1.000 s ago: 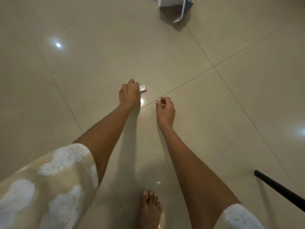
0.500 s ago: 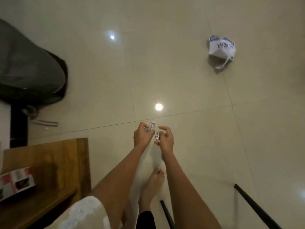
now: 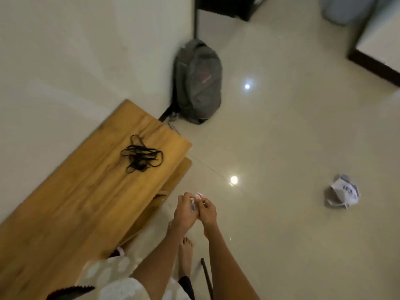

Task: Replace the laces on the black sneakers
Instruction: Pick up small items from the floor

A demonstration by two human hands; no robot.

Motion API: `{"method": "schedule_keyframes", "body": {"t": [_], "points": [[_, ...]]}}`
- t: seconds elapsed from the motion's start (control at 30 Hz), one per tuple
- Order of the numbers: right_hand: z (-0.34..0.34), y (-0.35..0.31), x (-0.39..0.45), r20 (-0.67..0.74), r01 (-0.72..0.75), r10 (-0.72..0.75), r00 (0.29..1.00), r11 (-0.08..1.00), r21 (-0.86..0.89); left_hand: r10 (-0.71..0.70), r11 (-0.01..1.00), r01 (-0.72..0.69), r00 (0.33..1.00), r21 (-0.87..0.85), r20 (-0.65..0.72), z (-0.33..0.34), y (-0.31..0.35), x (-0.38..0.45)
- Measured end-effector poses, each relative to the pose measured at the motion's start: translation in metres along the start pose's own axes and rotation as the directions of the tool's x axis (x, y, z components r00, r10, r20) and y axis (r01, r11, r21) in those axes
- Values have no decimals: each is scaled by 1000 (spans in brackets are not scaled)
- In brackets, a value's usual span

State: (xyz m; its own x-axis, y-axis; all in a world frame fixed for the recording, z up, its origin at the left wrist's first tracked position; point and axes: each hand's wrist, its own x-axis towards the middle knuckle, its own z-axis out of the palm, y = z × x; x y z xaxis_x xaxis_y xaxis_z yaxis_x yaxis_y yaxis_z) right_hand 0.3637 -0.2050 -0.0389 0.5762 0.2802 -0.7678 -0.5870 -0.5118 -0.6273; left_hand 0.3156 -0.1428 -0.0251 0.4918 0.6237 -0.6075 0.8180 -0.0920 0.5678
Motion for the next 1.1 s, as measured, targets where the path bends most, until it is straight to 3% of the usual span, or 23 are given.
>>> {"method": "schedule_keyframes", "body": {"t": [0.13,0.23,0.37,0.47,0.5,0.6,0.67,0.83,0.93,1.1], "points": [[48,-16,-36,149,103,-70,986,969,-225,-88,976,49,980,-214,-178,-57,-26,-35],[83,-31,-67,270,156,-64,961,929,-336,-223,901,91,936,-425,-271,-105,-50,-57],[141,-43,-113,448,295,-81,890,852,-432,-356,852,128,853,-507,-382,-163,-96,-87],[185,-34,-144,571,384,-48,819,785,-486,-475,763,102,759,-639,-446,-187,-135,-110],[215,-18,-169,629,420,-6,777,749,-513,-572,686,97,685,-721,-451,-196,-168,-133],[240,-7,-182,650,441,22,760,717,-540,-630,645,67,610,-761,-480,-201,-190,-155],[275,22,-207,683,481,81,726,650,-588,-719,572,52,513,-818,-470,-212,-228,-188],[357,82,-263,762,605,111,638,540,-585,-849,497,113,267,-860,-456,-238,-316,-253],[410,116,-300,821,685,118,558,493,-537,-808,587,149,164,-796,-565,-257,-376,-282],[504,164,-346,899,828,124,420,354,-436,-773,634,156,127,-757,-621,-300,-480,-307]]}}
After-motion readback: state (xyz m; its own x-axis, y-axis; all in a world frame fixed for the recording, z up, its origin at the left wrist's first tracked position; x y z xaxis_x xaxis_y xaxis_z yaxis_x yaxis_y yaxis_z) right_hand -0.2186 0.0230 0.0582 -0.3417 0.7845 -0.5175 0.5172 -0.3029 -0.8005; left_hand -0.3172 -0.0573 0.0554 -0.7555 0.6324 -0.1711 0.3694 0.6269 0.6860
